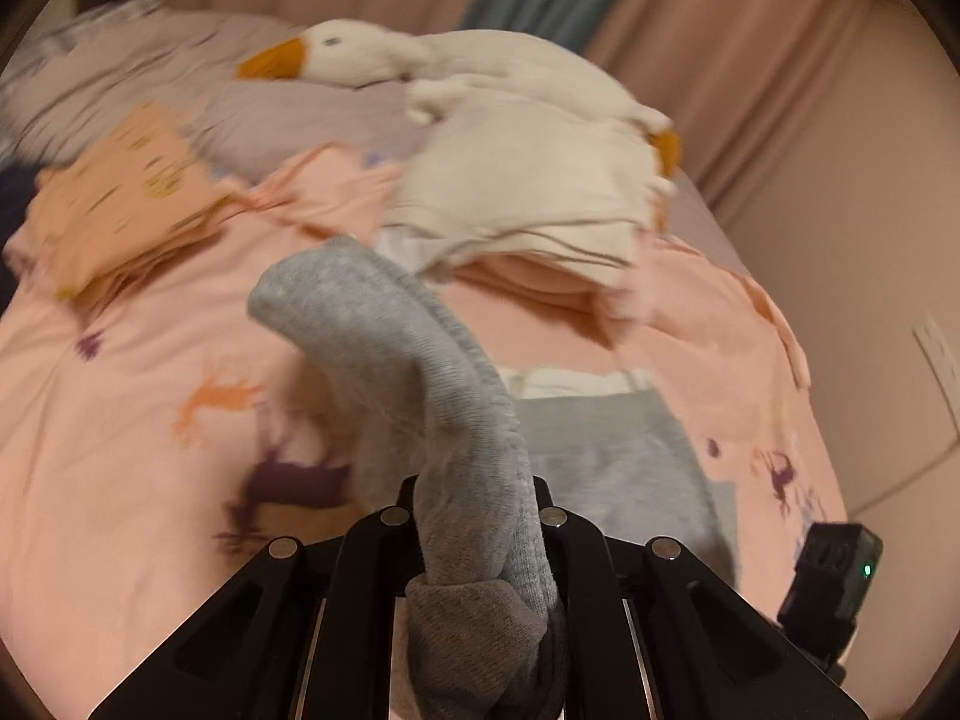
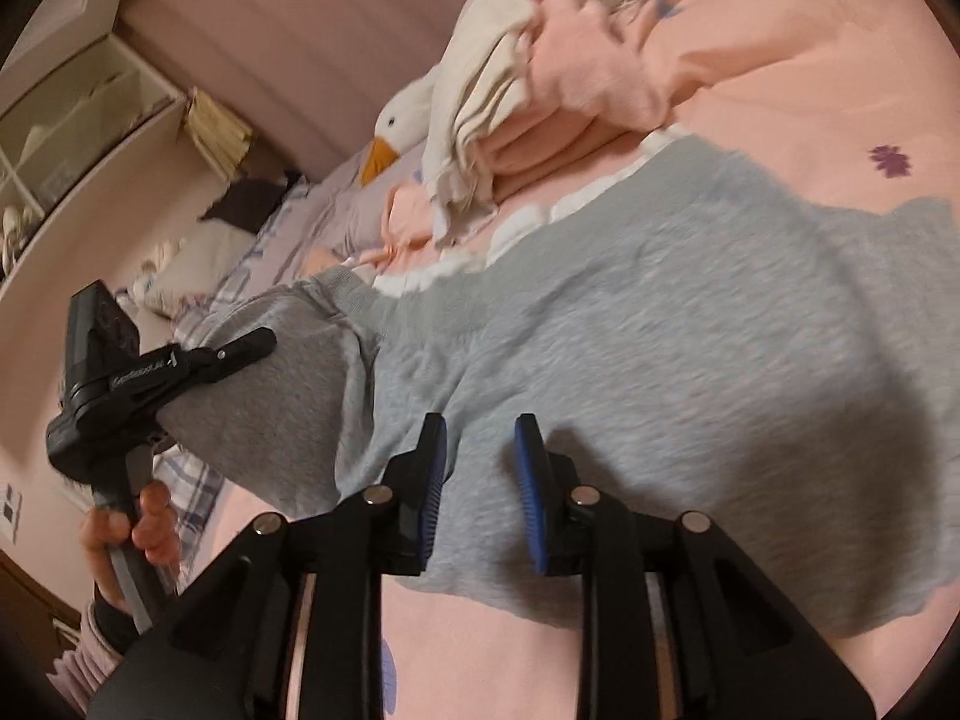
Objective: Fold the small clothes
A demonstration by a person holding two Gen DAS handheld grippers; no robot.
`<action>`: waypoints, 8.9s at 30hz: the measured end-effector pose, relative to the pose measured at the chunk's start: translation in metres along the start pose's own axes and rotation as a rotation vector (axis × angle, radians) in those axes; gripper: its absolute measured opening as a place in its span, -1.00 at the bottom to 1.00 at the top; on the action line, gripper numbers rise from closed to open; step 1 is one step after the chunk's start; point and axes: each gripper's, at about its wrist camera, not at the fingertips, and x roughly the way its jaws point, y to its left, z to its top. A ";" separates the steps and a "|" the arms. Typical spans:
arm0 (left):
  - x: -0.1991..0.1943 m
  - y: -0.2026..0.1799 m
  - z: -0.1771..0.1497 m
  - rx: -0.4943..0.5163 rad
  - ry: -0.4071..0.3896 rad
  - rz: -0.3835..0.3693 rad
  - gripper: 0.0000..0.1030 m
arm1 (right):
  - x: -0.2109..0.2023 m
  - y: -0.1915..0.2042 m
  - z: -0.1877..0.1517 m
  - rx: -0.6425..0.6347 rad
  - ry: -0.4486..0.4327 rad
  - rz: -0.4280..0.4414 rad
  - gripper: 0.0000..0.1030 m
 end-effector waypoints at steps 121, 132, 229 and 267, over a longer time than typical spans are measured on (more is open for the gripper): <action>0.077 -0.084 -0.084 0.326 0.144 -0.069 -0.18 | -0.056 -0.095 0.043 0.103 -0.072 -0.291 -0.82; 0.043 -0.032 -0.090 0.098 0.148 -0.125 0.22 | -0.117 -0.119 0.049 0.207 -0.188 -0.312 0.38; 0.118 -0.041 -0.073 -0.087 0.257 -0.245 0.84 | -0.033 -0.106 0.050 0.136 0.018 -0.114 0.32; 0.110 -0.057 -0.082 0.040 0.223 -0.086 0.56 | -0.031 -0.081 0.047 0.008 -0.028 -0.217 -0.31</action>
